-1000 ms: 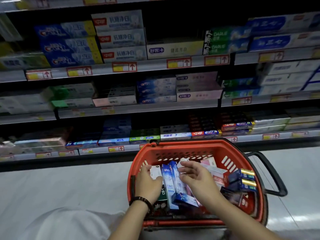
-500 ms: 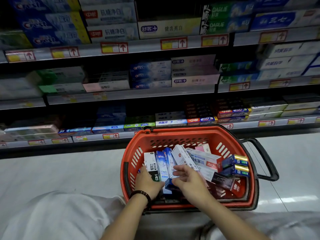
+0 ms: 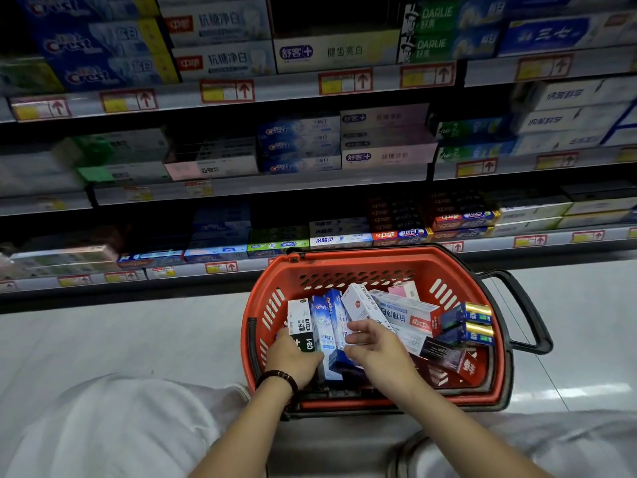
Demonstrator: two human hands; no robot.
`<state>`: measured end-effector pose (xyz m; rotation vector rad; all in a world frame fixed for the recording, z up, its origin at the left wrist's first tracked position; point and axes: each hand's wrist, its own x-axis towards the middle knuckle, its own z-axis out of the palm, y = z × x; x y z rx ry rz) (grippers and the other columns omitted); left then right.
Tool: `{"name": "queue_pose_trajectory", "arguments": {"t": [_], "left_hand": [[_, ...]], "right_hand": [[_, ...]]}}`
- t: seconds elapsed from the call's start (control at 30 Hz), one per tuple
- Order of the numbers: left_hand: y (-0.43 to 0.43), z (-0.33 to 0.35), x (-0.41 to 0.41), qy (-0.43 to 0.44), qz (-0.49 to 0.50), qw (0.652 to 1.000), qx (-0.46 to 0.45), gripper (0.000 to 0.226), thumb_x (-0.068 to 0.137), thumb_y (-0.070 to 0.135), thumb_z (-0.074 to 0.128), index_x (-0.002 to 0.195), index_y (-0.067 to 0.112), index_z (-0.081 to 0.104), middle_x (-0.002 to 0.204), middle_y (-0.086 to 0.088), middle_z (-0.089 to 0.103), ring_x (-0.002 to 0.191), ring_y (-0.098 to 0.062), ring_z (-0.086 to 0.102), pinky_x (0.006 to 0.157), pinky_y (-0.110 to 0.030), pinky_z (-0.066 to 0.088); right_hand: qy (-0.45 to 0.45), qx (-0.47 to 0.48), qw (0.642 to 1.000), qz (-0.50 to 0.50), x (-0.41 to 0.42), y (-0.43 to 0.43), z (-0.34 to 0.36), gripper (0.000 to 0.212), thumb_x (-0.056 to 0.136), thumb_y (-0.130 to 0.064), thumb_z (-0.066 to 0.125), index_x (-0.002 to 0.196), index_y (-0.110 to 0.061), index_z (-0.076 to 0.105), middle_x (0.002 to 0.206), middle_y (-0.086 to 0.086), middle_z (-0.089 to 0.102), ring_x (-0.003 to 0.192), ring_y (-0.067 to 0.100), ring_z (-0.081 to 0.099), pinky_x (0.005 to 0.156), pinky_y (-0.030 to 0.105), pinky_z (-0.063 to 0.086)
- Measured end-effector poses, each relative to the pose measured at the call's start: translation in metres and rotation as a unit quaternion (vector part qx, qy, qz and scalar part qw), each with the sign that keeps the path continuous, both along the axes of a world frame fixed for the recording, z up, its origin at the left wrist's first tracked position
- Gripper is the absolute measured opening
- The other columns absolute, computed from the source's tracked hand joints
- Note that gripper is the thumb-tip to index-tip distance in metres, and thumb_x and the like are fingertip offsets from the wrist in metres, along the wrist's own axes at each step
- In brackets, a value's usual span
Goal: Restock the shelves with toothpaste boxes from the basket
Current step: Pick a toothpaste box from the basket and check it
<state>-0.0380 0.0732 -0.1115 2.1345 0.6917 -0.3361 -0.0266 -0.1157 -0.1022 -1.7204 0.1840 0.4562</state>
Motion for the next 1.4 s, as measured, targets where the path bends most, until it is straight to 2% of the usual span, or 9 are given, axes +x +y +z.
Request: {"name": "queue_pose_trajectory", "arguments": {"t": [0.13,0.33,0.47,0.57,0.67,0.8,1.03,1.2,1.4], "left_hand": [[-0.002,0.022,-0.004,-0.008,0.02,1.0,-0.014,0.018,0.082,0.022,0.08,0.091,0.026,0.065,0.09,0.01,0.072,0.085,-0.014,0.068,0.076,-0.024,0.049],[0.006,0.035,-0.006,-0.019,0.052,0.997,-0.058,0.017,0.085,0.026,0.076,0.1,0.019,0.072,0.093,0.005,0.077,0.085,-0.014,0.072,0.071,-0.027,0.055],[0.009,0.046,-0.009,-0.048,0.081,0.992,-0.087,0.007,0.09,0.027,0.071,0.092,0.02,0.072,0.082,0.005,0.076,0.078,-0.013,0.072,0.063,-0.026,0.054],[0.013,0.052,-0.008,-0.056,0.115,0.98,-0.15,0.017,0.091,0.035,0.069,0.096,0.019,0.074,0.09,-0.004,0.077,0.085,-0.025,0.075,0.076,-0.044,0.066],[0.017,0.06,-0.008,-0.064,0.17,0.956,-0.229,0.016,0.098,0.026,0.066,0.107,0.014,0.069,0.11,-0.008,0.072,0.096,-0.026,0.075,0.079,-0.046,0.066],[0.027,0.071,-0.009,-0.084,0.207,0.93,-0.292,0.025,0.101,0.027,0.06,0.111,0.005,0.067,0.109,-0.016,0.075,0.086,-0.03,0.079,0.082,-0.049,0.065],[0.036,0.088,-0.015,-0.109,0.203,0.923,-0.307,0.044,0.108,0.041,0.04,0.113,0.005,0.066,0.09,-0.021,0.078,0.075,-0.029,0.076,0.07,-0.039,0.063],[0.039,0.1,-0.015,-0.104,0.211,0.914,-0.329,0.05,0.107,0.041,0.037,0.112,0.001,0.066,0.089,-0.024,0.078,0.064,-0.025,0.064,0.059,-0.036,0.051],[0.04,0.11,-0.016,-0.088,0.199,0.909,-0.356,0.055,0.107,0.045,0.035,0.114,0.0,0.066,0.09,-0.025,0.077,0.059,-0.023,0.058,0.057,-0.034,0.047]], "right_hand": [[0.004,0.009,1.0,-0.006,0.001,0.001,0.0,0.033,0.09,-0.001,0.075,0.113,-0.024,0.069,0.107,0.01,0.073,0.086,0.015,0.071,0.082,0.034,0.06],[-0.001,0.002,1.0,0.0,0.0,0.002,0.005,0.031,0.092,-0.006,0.074,0.117,-0.025,0.069,0.106,0.005,0.075,0.097,0.019,0.074,0.088,0.035,0.062],[0.004,0.003,1.0,0.0,0.0,0.002,0.007,0.03,0.091,-0.01,0.074,0.116,-0.026,0.069,0.101,0.002,0.076,0.096,0.019,0.075,0.092,0.041,0.062],[0.002,-0.002,1.0,0.001,0.0,0.002,0.008,0.031,0.087,-0.017,0.074,0.116,-0.028,0.07,0.097,-0.001,0.078,0.096,0.023,0.075,0.095,0.05,0.06],[0.0,0.001,1.0,-0.001,0.0,0.003,0.01,0.029,0.091,-0.013,0.073,0.116,-0.027,0.069,0.097,0.001,0.077,0.098,0.029,0.074,0.093,0.054,0.059],[0.0,-0.003,1.0,-0.004,0.002,0.005,0.012,0.028,0.091,-0.013,0.073,0.115,-0.027,0.069,0.099,0.003,0.076,0.097,0.031,0.074,0.093,0.056,0.06],[-0.008,-0.001,1.0,-0.018,0.007,0.006,0.018,0.022,0.096,-0.013,0.068,0.114,-0.025,0.069,0.101,0.007,0.076,0.096,0.027,0.075,0.091,0.052,0.061],[-0.005,0.02,0.999,-0.048,0.011,0.007,0.022,0.021,0.099,-0.012,0.066,0.116,-0.024,0.065,0.104,0.01,0.073,0.1,0.029,0.073,0.084,0.043,0.062],[-0.011,0.013,0.997,-0.076,0.02,0.006,0.026,0.044,0.1,-0.023,0.07,0.142,-0.028,0.056,0.135,0.0,0.062,0.117,0.023,0.067,0.091,0.044,0.06]]}}
